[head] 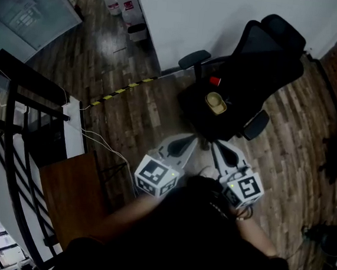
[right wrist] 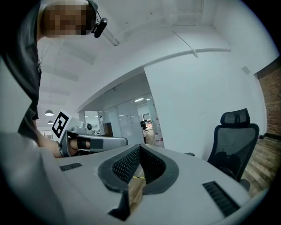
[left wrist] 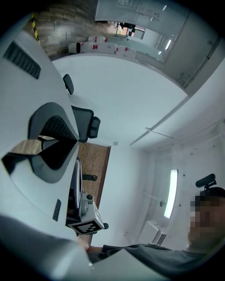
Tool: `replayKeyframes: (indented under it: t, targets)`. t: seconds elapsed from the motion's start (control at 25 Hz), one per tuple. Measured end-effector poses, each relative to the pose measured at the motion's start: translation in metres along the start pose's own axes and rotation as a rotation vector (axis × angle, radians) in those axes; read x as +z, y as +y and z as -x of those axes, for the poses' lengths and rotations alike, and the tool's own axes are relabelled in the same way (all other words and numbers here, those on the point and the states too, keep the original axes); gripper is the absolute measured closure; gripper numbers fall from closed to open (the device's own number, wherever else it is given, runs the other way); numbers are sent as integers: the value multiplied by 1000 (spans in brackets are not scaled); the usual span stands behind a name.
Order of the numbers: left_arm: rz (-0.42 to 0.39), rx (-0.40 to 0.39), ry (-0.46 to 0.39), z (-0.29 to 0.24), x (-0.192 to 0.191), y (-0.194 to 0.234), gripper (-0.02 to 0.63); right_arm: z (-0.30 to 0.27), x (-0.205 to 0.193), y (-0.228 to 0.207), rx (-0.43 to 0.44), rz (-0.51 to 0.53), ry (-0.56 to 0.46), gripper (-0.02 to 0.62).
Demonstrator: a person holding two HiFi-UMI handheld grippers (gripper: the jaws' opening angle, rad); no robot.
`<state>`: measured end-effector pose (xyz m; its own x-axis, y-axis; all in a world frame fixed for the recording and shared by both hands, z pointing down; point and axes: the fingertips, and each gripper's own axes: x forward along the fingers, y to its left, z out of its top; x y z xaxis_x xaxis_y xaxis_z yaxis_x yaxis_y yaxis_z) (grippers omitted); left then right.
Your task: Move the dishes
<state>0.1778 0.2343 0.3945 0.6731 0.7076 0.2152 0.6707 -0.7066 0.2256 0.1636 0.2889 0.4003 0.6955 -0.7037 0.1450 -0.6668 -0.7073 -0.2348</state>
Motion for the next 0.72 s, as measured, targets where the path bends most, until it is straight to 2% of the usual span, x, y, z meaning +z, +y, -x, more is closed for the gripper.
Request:
replayKeyframes:
  t: [0.16,0.4,0.72]
  targets:
    - [-13,-5,-2,-51,17,-4,615,1,24,-51,21,6,-23,584]
    - [3,11,-3,-118,33,-3,615,13,32,-120,44,-43,8,586]
    - [-6,9,26,-175,38,-5,615,23,27,-187,-14,-118,14,586]
